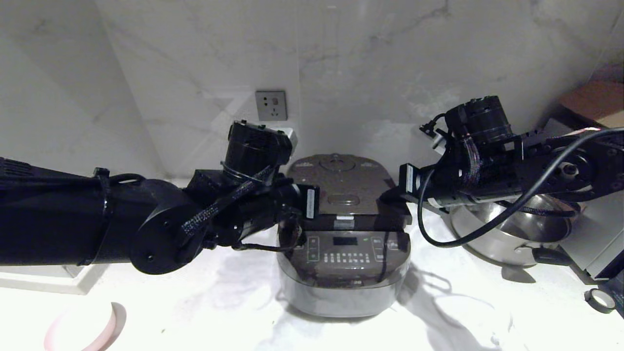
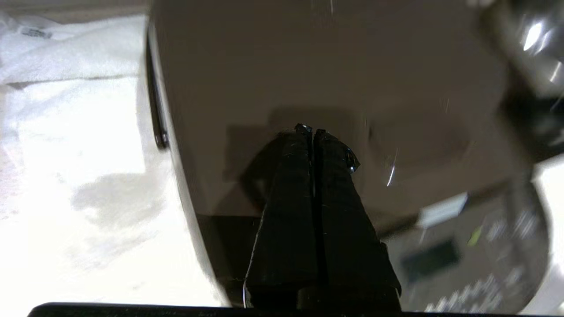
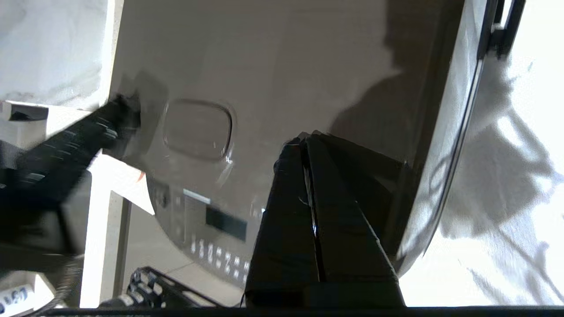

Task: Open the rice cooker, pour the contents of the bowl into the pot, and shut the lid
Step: Close the rice cooker

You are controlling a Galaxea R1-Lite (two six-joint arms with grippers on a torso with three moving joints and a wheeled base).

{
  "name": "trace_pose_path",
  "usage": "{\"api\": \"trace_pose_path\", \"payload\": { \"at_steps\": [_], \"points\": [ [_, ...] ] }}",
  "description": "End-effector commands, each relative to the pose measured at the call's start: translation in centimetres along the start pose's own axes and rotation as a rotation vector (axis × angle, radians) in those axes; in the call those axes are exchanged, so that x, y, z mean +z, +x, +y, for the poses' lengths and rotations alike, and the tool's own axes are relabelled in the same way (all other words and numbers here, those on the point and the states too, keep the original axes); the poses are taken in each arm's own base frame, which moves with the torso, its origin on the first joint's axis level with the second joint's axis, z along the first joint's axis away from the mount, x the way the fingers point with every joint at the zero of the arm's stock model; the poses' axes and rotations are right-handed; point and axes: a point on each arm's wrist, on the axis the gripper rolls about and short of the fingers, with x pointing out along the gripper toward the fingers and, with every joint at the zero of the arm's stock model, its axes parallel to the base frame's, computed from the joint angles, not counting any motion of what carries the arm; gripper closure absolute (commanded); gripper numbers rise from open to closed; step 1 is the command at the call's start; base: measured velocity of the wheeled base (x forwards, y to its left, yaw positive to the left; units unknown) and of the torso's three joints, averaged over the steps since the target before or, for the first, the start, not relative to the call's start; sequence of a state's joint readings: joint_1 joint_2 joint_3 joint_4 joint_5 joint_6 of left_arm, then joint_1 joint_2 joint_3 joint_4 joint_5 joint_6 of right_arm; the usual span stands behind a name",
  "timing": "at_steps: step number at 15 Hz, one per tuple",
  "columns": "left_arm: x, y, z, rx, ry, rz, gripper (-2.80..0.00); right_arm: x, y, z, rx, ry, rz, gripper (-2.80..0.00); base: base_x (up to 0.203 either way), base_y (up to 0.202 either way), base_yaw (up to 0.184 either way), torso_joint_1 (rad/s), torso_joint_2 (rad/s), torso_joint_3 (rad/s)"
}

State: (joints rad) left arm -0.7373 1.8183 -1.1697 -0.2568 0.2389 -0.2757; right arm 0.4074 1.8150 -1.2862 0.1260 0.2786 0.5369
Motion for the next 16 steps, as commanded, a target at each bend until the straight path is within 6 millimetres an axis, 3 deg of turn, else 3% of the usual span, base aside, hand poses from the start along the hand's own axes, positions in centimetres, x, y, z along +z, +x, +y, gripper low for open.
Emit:
{"api": "trace_pose_path", "payload": {
  "at_steps": [1,5,9,16],
  "points": [
    [1.0,0.3,0.5,0.014,-0.061,-0.033,0.0,-0.4,0.9,-0.6,-0.008,0.014,0.015,0.0,0.0,0.0,0.0,0.0,0.0,0.0],
    [0.4,0.3,1.0,0.031,-0.052,-0.007,0.0,-0.9,2.1,-0.9,-0.009,0.035,0.028,0.0,0.0,0.0,0.0,0.0,0.0,0.0],
    [-2.0,1.5,1.5,0.075,0.009,0.066,0.0,-1.0,2.5,-1.1,-0.01,0.038,0.035,0.0,0.0,0.0,0.0,0.0,0.0,0.0],
    [-3.0,2.5,1.5,0.113,0.017,0.09,0.0,-1.6,3.5,-1.8,-0.008,0.037,0.026,0.0,0.0,0.0,0.0,0.0,0.0,0.0]
  ]
}}
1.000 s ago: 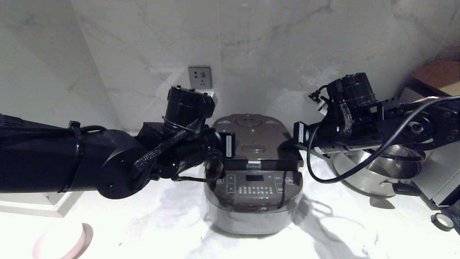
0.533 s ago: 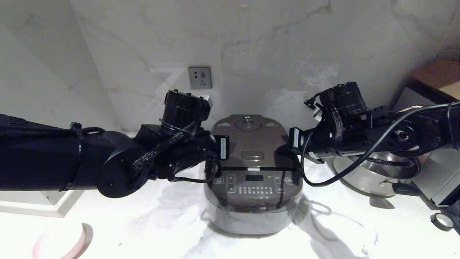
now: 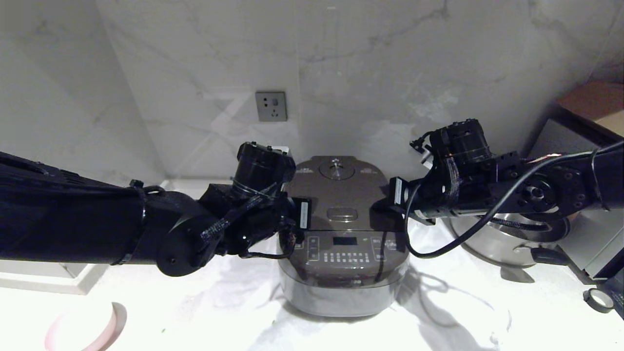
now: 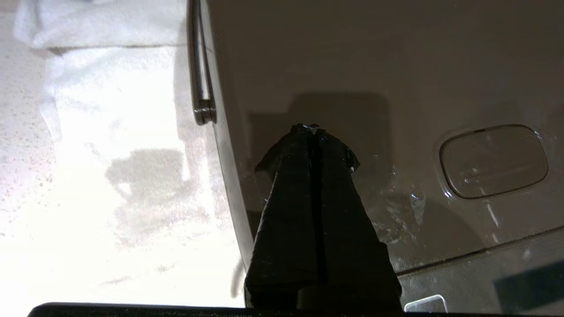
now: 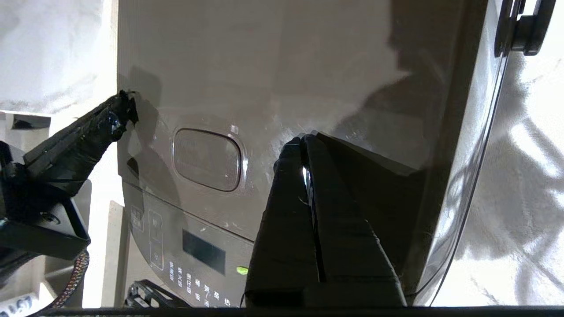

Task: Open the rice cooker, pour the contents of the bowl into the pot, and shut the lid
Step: Close the rice cooker

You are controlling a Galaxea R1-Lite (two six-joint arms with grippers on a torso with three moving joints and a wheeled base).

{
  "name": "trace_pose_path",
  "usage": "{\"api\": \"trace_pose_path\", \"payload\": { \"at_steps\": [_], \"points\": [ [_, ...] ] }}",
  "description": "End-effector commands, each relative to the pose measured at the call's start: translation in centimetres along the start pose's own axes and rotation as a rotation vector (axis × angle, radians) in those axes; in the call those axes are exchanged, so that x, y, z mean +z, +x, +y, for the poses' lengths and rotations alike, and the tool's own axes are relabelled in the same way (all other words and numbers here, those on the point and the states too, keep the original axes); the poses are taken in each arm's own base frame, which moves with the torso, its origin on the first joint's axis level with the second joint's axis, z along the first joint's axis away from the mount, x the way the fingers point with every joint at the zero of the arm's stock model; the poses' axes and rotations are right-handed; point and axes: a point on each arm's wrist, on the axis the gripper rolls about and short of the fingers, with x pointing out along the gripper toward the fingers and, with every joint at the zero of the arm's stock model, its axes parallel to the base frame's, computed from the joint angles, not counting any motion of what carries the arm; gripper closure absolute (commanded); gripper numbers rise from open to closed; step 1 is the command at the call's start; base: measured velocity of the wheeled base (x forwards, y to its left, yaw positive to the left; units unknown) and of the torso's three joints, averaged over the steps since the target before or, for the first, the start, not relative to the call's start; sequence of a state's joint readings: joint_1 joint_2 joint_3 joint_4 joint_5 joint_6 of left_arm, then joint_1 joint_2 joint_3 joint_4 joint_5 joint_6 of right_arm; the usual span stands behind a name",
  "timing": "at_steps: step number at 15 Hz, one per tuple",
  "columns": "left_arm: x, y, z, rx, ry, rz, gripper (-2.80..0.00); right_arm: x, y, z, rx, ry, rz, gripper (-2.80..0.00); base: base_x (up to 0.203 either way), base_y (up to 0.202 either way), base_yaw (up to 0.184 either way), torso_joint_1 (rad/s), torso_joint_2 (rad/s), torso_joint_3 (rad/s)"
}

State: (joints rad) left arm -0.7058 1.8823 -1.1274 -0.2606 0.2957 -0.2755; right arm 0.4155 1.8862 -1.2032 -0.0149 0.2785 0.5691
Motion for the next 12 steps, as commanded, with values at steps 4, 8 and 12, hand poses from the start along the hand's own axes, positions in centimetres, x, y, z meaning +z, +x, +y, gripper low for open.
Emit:
{"api": "trace_pose_path", "payload": {
  "at_steps": [4,8,12],
  "points": [
    [-0.4,0.2,-0.2,-0.002,0.003,0.014,0.0,-0.1,0.3,-0.2,-0.004,0.009,0.008,0.0,0.0,0.0,0.0,0.0,0.0,0.0],
    [1.7,-1.1,-0.3,-0.02,-0.03,-0.062,0.0,0.6,-1.3,0.9,0.027,0.0,-0.04,0.0,0.0,0.0,0.0,0.0,0.0,0.0],
    [3.3,-2.3,-0.4,-0.036,-0.068,-0.117,0.0,1.2,-2.9,2.1,0.062,-0.019,-0.085,0.0,0.0,0.0,0.0,0.0,0.0,0.0]
  ]
}}
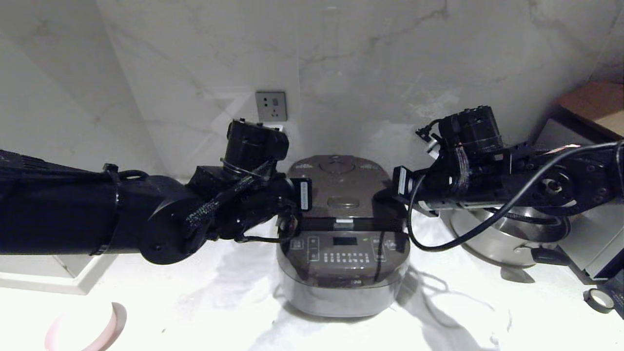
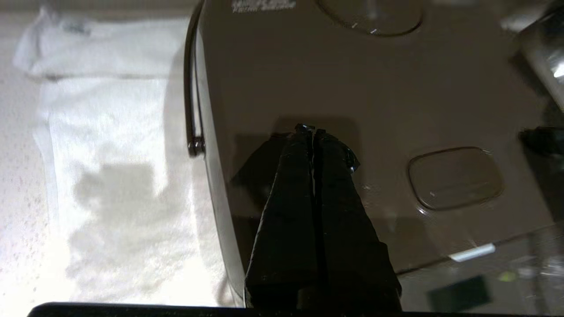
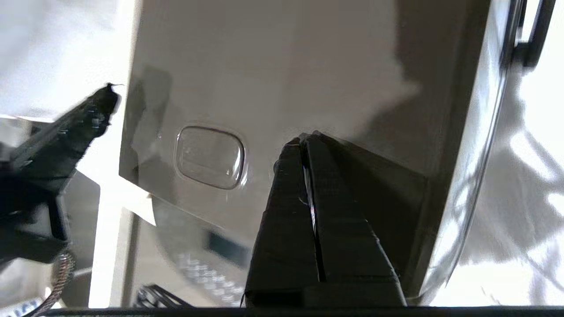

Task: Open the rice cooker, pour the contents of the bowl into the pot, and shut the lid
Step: Close the rice cooker

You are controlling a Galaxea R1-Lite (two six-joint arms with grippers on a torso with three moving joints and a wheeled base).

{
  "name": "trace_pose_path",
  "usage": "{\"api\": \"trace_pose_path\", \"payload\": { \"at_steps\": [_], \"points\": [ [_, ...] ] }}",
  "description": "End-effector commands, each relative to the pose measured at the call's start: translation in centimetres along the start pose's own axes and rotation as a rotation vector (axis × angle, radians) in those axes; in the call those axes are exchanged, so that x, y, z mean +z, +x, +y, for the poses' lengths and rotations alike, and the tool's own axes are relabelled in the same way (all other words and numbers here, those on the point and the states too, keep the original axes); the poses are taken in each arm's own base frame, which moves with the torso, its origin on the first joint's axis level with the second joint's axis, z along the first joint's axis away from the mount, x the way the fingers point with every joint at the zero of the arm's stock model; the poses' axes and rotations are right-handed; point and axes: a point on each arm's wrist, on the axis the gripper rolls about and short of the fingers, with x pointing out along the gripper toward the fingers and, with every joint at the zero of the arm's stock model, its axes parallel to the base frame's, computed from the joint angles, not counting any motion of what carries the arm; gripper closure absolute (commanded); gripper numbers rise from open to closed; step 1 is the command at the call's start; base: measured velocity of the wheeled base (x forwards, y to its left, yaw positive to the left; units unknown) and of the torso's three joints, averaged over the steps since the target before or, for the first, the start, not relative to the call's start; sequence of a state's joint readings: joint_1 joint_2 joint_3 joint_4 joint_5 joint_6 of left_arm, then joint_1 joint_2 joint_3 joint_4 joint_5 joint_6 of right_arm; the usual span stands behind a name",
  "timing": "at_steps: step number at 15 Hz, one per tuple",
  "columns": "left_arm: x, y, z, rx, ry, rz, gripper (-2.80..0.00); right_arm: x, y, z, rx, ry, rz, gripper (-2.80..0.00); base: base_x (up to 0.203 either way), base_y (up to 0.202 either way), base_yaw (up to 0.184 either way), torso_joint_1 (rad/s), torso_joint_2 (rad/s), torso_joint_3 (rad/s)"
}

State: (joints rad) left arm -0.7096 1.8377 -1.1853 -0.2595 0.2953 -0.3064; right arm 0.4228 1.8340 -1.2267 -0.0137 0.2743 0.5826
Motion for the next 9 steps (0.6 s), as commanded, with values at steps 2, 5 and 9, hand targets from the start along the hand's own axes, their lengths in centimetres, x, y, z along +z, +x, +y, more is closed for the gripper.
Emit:
{"api": "trace_pose_path", "payload": {
  "at_steps": [2,5,9],
  "points": [
    [0.6,-0.5,0.0,-0.004,-0.008,-0.022,0.0,0.6,-1.3,1.0,0.03,-0.015,-0.037,0.0,0.0,0.0,0.0,0.0,0.0,0.0],
    [-0.1,-0.1,-0.2,-0.005,0.0,0.0,0.0,0.2,-1.2,0.8,0.023,-0.009,-0.022,0.0,0.0,0.0,0.0,0.0,0.0,0.0],
    [-2.1,0.6,-0.6,-0.009,0.031,0.064,0.0,-2.3,-0.7,1.2,0.024,-0.012,0.057,0.0,0.0,0.0,0.0,0.0,0.0,0.0]
  ]
}}
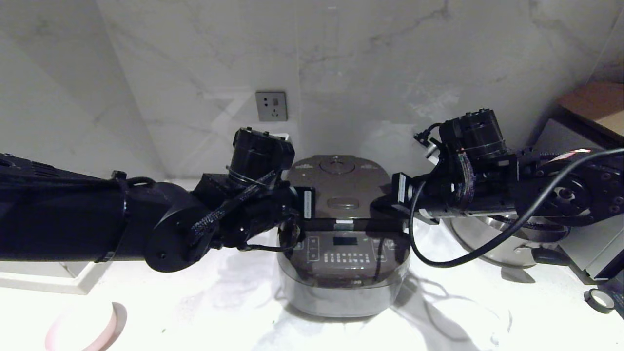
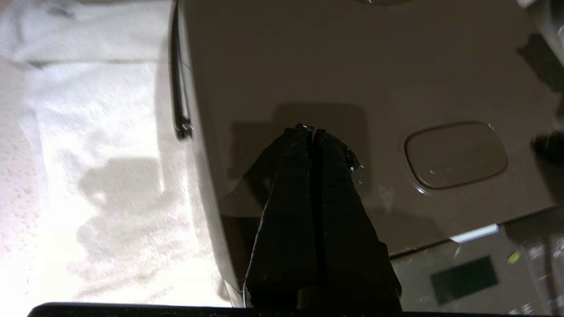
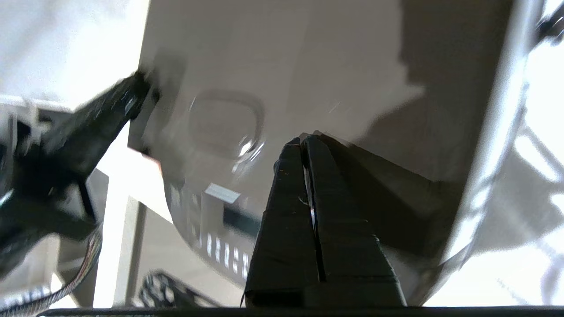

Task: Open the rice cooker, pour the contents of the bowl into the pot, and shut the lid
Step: Close the rice cooker

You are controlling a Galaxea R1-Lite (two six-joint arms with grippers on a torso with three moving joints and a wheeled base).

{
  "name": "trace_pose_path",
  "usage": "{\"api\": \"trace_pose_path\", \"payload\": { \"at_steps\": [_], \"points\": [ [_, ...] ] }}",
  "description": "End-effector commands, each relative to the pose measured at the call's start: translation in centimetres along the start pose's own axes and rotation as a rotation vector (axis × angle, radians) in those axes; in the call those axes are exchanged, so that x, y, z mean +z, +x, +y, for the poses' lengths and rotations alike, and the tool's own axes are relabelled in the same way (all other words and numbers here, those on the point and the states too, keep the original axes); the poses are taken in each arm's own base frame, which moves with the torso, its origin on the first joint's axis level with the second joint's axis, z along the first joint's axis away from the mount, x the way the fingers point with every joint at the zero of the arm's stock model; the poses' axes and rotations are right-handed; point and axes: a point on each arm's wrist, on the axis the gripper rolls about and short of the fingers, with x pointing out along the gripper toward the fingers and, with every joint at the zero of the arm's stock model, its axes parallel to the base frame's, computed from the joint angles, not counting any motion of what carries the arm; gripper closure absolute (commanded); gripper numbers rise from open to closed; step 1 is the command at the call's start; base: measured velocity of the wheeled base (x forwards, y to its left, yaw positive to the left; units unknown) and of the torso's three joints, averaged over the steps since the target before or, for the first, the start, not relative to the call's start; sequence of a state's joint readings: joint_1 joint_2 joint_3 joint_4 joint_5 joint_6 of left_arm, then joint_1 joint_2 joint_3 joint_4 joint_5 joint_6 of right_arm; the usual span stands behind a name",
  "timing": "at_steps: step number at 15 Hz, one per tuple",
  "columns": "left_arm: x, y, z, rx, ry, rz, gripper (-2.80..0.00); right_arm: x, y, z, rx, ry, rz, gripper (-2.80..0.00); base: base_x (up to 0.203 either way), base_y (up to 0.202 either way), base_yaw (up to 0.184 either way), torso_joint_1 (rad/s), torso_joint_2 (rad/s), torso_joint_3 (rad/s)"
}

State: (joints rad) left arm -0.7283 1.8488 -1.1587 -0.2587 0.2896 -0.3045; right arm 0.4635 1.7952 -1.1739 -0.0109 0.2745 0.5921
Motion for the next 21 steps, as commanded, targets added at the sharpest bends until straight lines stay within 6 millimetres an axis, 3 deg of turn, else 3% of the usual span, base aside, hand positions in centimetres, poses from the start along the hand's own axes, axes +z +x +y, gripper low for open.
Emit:
{"api": "trace_pose_path", "payload": {
  "at_steps": [1,6,12,17,21],
  "points": [
    [-1.3,0.5,-0.3,0.0,0.019,0.039,0.0,-1.2,0.1,0.6,0.013,0.006,0.033,0.0,0.0,0.0,0.0,0.0,0.0,0.0],
    [-3.2,1.8,-0.5,0.012,0.04,0.101,0.0,-1.5,1.4,-0.6,-0.017,0.054,0.055,0.0,0.0,0.0,0.0,0.0,0.0,0.0],
    [-4.2,2.6,-1.2,0.007,0.055,0.128,0.0,-0.4,2.0,-4.0,-0.064,0.116,0.045,0.0,0.0,0.0,0.0,0.0,0.0,0.0],
    [-2.1,1.1,-1.1,-0.006,0.026,0.059,0.0,0.3,0.5,-2.2,-0.002,0.076,-0.023,0.0,0.0,0.0,0.0,0.0,0.0,0.0],
    [1.0,-0.2,-0.3,-0.005,-0.026,-0.039,0.0,0.4,-0.6,-0.7,0.038,0.052,-0.045,0.0,0.0,0.0,0.0,0.0,0.0,0.0]
  ]
}}
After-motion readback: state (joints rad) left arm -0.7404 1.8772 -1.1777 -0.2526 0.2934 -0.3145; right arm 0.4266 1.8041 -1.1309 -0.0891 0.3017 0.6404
